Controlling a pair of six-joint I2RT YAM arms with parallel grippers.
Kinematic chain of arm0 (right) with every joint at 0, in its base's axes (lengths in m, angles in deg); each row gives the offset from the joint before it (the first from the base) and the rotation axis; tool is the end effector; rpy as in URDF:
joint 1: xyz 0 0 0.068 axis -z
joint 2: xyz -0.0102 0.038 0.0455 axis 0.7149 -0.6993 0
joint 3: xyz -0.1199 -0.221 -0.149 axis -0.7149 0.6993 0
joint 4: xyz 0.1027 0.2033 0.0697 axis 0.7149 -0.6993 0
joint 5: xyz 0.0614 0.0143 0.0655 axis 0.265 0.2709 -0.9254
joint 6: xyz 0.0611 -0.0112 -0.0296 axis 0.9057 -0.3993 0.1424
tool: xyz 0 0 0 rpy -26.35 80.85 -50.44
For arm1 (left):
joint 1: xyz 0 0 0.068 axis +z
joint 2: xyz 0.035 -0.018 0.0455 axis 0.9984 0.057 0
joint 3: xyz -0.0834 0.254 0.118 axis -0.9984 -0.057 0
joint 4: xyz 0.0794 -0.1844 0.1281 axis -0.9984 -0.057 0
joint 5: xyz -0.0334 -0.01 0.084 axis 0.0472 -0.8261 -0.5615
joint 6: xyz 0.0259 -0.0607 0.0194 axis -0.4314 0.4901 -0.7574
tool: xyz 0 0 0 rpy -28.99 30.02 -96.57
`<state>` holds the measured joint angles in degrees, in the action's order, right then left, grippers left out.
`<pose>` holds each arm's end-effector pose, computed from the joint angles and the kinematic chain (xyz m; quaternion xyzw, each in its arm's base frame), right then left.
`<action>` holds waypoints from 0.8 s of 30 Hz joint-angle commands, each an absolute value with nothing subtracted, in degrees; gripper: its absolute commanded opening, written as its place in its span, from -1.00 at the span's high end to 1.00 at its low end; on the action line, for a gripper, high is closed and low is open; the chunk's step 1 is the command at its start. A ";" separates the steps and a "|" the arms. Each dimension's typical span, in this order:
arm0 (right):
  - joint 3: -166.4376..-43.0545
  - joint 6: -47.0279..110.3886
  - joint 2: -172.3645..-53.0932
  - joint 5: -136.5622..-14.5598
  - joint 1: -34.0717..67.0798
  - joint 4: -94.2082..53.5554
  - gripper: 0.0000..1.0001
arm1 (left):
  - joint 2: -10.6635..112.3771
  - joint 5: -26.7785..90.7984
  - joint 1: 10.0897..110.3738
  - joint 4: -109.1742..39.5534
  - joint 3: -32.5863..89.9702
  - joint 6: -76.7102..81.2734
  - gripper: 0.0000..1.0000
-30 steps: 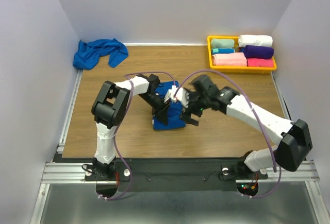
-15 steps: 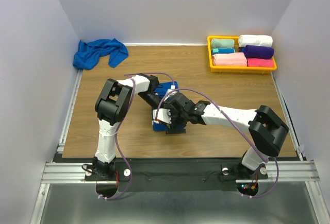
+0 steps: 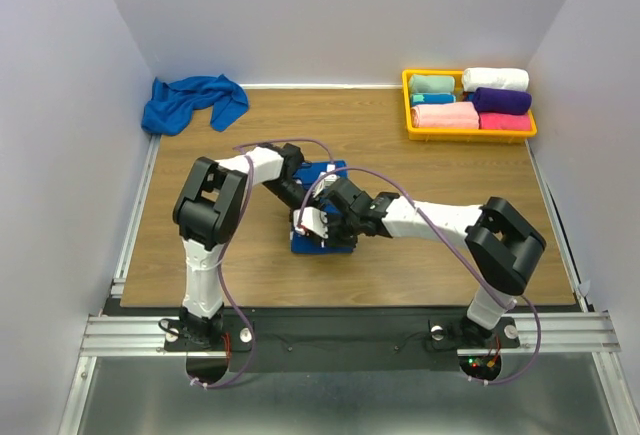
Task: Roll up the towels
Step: Roll the towel
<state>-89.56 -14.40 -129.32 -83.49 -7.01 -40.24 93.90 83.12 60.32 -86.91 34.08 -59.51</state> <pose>0.1930 0.2773 0.2018 -0.7103 0.6346 0.1613 0.2584 0.3004 -0.2027 0.1622 0.5356 0.6841 -0.4859 0.0955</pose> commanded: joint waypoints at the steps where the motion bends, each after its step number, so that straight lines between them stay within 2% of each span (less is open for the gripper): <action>1: -92.21 -7.92 -133.25 -95.77 -6.14 -48.81 0.99 | 86.29 78.68 62.73 -82.45 32.73 -58.34 -0.49; 3: -93.35 -6.78 -134.04 -97.97 -4.83 -50.92 0.99 | 83.84 78.77 64.05 -82.35 32.37 -58.17 -0.60; 8: -95.55 -2.47 -136.14 -103.59 -2.10 -54.44 0.99 | 80.05 75.88 70.46 -81.74 32.37 -57.90 -0.68; 9: -96.69 -1.34 -136.67 -105.69 -1.14 -55.93 0.99 | 79.00 74.74 73.60 -81.48 32.29 -57.99 -0.73; 11: -97.75 -0.19 -138.07 -107.72 -0.52 -57.25 0.99 | 78.02 73.50 77.13 -79.99 32.29 -57.55 -0.97; 17: -102.32 4.56 -142.56 -113.44 0.98 -59.72 0.99 | 71.79 68.93 90.23 -70.68 31.23 -53.17 -0.97; 19: -103.46 6.31 -144.84 -115.98 1.77 -60.51 0.99 | 65.39 66.92 93.39 -65.42 28.79 -49.13 -0.97; 24: -107.94 7.38 -150.47 -121.09 4.32 -63.59 0.99 | 44.30 61.37 94.03 -46.69 19.29 -47.28 -0.97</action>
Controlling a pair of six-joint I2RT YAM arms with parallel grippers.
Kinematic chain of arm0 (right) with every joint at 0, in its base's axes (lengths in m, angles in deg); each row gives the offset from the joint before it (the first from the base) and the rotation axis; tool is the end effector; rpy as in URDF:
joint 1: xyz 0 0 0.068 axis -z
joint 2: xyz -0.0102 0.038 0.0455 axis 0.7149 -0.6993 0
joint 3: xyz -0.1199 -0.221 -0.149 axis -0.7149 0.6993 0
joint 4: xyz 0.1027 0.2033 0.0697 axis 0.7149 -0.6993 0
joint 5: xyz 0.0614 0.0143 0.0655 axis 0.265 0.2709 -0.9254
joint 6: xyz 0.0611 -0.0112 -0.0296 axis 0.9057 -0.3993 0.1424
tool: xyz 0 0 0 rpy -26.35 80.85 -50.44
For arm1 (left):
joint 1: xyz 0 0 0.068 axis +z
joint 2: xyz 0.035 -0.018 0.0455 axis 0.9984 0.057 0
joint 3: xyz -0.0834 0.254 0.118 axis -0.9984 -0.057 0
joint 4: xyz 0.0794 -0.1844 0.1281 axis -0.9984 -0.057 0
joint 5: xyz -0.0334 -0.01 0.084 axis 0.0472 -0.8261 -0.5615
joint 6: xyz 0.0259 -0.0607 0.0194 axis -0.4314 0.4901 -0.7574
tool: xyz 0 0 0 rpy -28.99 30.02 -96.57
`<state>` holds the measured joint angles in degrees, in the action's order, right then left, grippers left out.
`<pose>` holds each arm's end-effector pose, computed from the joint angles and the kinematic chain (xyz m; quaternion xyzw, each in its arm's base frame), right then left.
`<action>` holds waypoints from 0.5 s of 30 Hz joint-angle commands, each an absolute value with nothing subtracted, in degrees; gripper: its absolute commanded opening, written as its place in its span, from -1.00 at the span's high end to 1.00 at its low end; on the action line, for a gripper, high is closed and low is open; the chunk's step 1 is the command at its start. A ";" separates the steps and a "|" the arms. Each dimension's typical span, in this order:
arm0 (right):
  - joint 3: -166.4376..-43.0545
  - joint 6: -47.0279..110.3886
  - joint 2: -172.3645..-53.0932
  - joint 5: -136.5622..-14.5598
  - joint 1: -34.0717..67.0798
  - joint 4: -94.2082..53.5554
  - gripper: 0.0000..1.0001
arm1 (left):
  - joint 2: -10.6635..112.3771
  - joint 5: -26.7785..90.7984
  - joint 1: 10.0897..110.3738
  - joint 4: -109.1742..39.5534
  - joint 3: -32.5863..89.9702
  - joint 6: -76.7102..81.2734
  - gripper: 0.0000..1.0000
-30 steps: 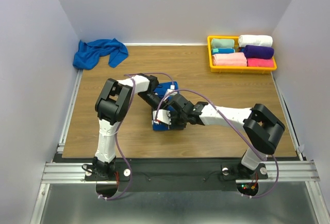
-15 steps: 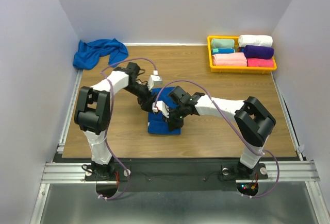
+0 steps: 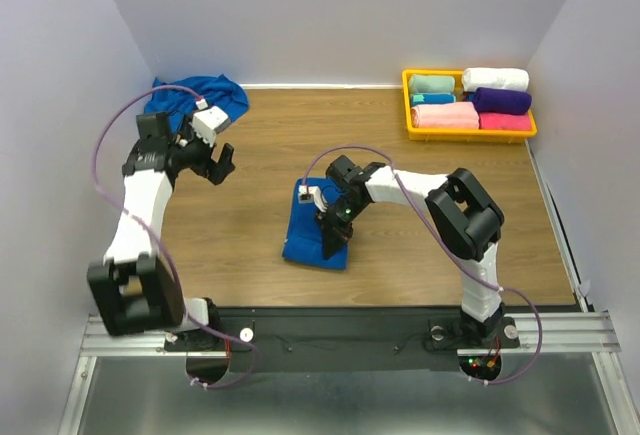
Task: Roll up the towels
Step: Roll the towel
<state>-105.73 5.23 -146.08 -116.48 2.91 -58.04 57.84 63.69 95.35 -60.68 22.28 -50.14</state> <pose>0.2470 0.2847 0.1770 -0.5110 0.7484 0.4219 0.0263 0.3011 0.0095 0.3139 0.3744 0.7800 -0.1167 0.4877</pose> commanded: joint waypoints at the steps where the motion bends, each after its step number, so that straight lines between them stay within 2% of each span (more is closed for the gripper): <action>1: -108.65 6.94 -152.22 -122.49 4.58 -65.07 0.99 | 42.27 61.02 93.94 -44.41 16.84 -44.13 -0.97; 3: -110.49 6.50 -153.81 -124.51 5.63 -67.00 0.99 | 39.10 60.14 93.94 -46.31 16.99 -42.00 -0.97; 6: -112.86 4.83 -157.67 -125.75 6.60 -70.60 0.99 | 39.35 63.82 89.30 -61.57 19.45 -52.42 -0.97; 9: -116.64 2.02 -161.63 -126.98 7.66 -74.56 0.99 | 32.88 60.76 82.45 -65.47 13.68 -60.25 -0.97; 11: -118.05 2.19 -163.39 -128.12 8.36 -74.93 0.99 | 28.03 57.77 72.97 -66.62 5.59 -68.60 -0.97; 12: -118.49 2.19 -163.83 -128.39 8.71 -75.01 0.99 | 23.14 56.54 69.80 -66.45 2.96 -69.84 -0.97; 13: -118.67 2.02 -164.18 -128.56 9.15 -75.36 0.99 | 21.09 53.75 62.72 -64.62 -1.94 -70.20 -0.97; 15: -119.46 1.84 -164.89 -128.56 9.42 -75.63 0.99 | 18.53 50.13 55.48 -62.59 -5.58 -69.59 -0.97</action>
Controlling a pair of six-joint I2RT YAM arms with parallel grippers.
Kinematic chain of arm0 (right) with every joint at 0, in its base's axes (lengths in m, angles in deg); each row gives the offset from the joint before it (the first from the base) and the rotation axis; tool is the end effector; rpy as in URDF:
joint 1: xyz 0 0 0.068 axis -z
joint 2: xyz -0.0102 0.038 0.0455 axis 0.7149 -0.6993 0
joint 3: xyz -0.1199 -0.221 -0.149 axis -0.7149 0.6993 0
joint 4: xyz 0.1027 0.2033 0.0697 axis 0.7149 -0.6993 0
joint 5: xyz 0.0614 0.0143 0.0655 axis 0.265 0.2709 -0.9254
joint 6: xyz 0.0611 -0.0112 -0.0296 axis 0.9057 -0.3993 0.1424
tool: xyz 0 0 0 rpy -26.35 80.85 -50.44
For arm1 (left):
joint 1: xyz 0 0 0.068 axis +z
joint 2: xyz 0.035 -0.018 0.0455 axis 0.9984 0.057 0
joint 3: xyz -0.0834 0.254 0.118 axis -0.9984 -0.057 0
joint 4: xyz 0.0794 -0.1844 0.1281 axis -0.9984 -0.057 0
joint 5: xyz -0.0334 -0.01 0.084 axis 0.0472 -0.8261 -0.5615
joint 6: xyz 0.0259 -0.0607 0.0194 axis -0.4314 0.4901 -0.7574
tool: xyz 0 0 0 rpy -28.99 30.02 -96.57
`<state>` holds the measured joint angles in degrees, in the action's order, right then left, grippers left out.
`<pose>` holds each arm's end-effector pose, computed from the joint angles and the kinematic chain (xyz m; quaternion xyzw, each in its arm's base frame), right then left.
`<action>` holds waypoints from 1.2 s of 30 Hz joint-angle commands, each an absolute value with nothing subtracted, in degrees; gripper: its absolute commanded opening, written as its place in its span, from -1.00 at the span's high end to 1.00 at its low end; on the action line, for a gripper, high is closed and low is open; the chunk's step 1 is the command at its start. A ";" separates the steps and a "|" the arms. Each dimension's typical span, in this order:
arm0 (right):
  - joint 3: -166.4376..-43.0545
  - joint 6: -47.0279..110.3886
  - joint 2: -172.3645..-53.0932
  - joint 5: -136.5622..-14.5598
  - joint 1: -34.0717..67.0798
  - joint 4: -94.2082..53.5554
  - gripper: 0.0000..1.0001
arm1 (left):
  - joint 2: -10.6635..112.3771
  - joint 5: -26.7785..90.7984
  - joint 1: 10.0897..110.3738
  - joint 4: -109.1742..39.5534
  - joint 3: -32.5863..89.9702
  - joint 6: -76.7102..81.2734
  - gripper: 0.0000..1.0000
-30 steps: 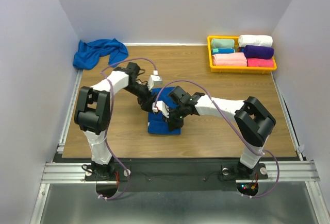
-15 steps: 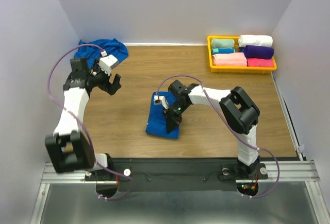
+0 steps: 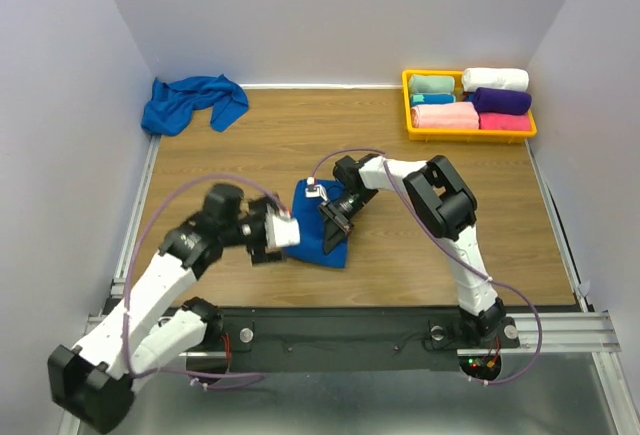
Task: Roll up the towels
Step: Roll the towel
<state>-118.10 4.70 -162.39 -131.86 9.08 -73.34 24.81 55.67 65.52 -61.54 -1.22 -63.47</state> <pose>0.2919 0.2784 0.1290 0.3808 -0.7575 -0.5178 0.1146 0.1421 -0.0867 0.2976 0.6194 0.5827 -0.0975 0.5170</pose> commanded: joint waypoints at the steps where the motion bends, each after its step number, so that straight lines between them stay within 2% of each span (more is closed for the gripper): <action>1: -119.81 1.32 -165.76 -128.30 9.51 -76.24 0.99 | 18.08 46.90 49.18 -60.93 -8.12 -69.24 -0.97; 3: -120.60 0.96 -167.16 -128.82 9.51 -77.03 0.99 | 19.73 41.71 43.16 -57.85 -10.85 -67.14 -0.98; 7: -122.36 -2.28 -169.71 -129.09 9.68 -80.10 0.99 | 26.50 36.16 32.88 -49.33 -12.36 -65.64 -0.83; 12: -123.59 -4.31 -171.92 -129.00 9.95 -82.92 0.98 | 36.61 33.08 29.61 -43.78 -12.45 -66.51 -0.61; 18: -124.65 -6.33 -172.19 -128.48 10.12 -83.98 0.95 | 44.78 24.29 28.64 -33.41 -14.65 -65.81 -0.47; 20: -125.09 -6.60 -172.36 -128.21 10.12 -84.42 0.91 | 48.39 22.26 28.63 -33.22 -14.65 -65.90 -0.23; 21: -125.70 -6.77 -172.45 -127.86 10.21 -85.03 0.88 | 49.53 22.34 28.64 -33.31 -14.65 -65.73 -0.03; 24: -127.01 -6.69 -171.75 -126.72 10.56 -85.30 0.56 | 49.89 25.66 28.55 -36.81 -13.51 -65.11 0.22; 25: -127.72 -6.16 -171.05 -125.67 11.00 -85.47 0.26 | 49.89 28.47 28.55 -40.05 -12.11 -63.89 0.29; 27: -129.12 -5.11 -169.99 -124.53 11.96 -85.30 -0.03 | 50.50 31.38 28.55 -43.58 -10.44 -62.39 0.33; 29: -132.81 -3.62 -168.15 -122.16 13.63 -85.38 -0.41 | 51.12 34.73 28.81 -47.45 -8.15 -59.76 0.39; 30: -134.48 -3.09 -167.45 -121.28 15.12 -85.30 -0.52 | 52.08 35.87 28.99 -48.68 -7.36 -59.23 0.42; 31: -137.54 -1.95 -166.66 -119.96 15.92 -85.30 -0.80 | 52.53 38.23 29.25 -50.61 -5.96 -58.52 0.43; 33: -141.33 -0.54 -164.81 -119.16 17.59 -85.30 -0.89 | 53.76 40.87 30.21 -52.37 -4.20 -56.06 0.46; 34: -145.09 1.03 -163.58 -118.90 19.51 -85.38 -1.00 | 55.41 43.93 31.17 -54.82 -2.19 -54.92 0.46; 36: -148.10 2.80 -161.91 -119.16 22.76 -85.21 -1.00 | 58.14 47.80 32.67 -56.42 0.98 -53.95 0.43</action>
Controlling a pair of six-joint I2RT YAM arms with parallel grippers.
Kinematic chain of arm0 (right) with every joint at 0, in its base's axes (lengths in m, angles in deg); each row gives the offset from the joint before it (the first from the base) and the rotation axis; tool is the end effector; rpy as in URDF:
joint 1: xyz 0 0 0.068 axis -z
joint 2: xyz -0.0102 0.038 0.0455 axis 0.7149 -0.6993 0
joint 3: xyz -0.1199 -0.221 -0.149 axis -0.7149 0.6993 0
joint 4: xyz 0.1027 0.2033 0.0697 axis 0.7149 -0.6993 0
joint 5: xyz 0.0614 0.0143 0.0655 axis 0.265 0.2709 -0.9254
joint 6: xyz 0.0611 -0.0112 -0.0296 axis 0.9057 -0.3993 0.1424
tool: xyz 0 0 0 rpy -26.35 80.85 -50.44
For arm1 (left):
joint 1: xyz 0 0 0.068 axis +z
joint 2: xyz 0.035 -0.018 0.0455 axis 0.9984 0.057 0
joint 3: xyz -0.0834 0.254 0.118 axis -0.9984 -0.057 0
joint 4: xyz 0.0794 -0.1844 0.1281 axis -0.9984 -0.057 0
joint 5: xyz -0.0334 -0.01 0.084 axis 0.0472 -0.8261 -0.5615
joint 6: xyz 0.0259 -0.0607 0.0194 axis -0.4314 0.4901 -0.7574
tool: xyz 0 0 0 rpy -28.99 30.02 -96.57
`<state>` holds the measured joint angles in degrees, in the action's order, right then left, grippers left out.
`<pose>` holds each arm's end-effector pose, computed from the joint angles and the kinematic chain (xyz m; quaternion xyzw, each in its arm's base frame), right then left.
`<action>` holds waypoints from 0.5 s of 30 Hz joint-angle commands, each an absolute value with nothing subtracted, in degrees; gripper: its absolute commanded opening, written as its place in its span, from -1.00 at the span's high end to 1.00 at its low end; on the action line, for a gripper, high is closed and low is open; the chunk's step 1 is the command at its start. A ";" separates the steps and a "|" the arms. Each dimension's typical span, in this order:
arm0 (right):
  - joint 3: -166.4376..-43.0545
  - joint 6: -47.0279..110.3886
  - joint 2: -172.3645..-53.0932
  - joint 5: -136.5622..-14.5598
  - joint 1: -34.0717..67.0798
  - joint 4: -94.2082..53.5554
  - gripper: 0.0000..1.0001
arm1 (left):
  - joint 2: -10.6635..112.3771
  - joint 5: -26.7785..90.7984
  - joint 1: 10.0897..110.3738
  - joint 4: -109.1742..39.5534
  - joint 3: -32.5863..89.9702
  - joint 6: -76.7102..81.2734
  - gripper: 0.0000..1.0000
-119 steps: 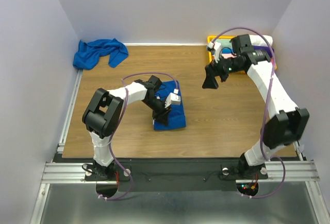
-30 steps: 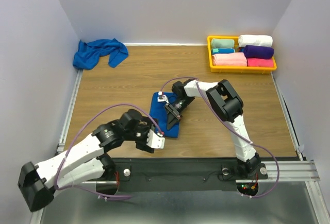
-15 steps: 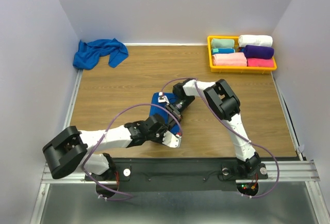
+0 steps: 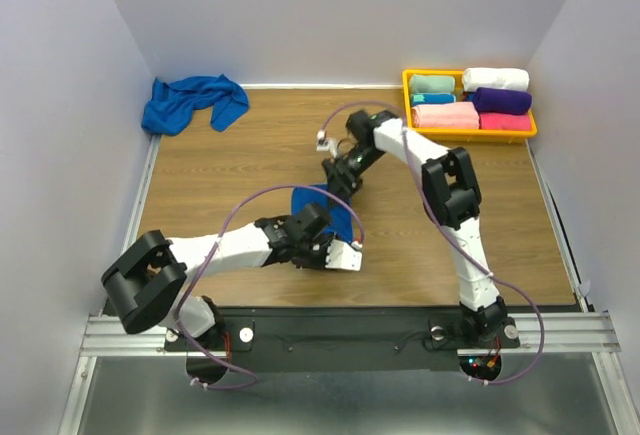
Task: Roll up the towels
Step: Roll the towel
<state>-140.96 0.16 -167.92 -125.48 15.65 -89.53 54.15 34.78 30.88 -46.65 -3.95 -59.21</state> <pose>0.3601 0.2618 0.1700 0.3866 -0.7862 -0.4791 0.0543 0.1356 -0.2189 0.2026 0.7636 0.5356 -0.1079 0.3442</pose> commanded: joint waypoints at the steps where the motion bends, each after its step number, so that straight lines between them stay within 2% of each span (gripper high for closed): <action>1: -149.59 3.59 -161.12 -119.51 23.82 -85.12 -1.00 | 58.94 49.31 33.46 -57.47 2.13 -53.86 0.43; 4: -151.98 5.09 -155.68 -119.16 27.43 -84.60 -1.00 | 62.10 55.29 37.31 -61.34 6.26 -53.42 0.41; 7: -148.48 5.18 -148.06 -118.03 30.07 -82.67 -1.00 | 65.70 61.07 40.93 -65.56 10.12 -54.55 0.41; 10: -138.13 5.18 -138.83 -112.84 30.25 -78.46 -1.00 | 70.36 66.26 46.20 -70.64 14.07 -56.31 0.37; 15: -126.26 4.30 -127.81 -111.69 30.16 -75.28 -1.00 | 80.98 72.86 50.86 -78.91 22.68 -60.44 0.36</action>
<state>-132.11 4.75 -132.55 -114.22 31.41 -79.52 74.36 65.46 48.03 -67.66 18.08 -56.65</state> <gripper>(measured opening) 0.999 0.403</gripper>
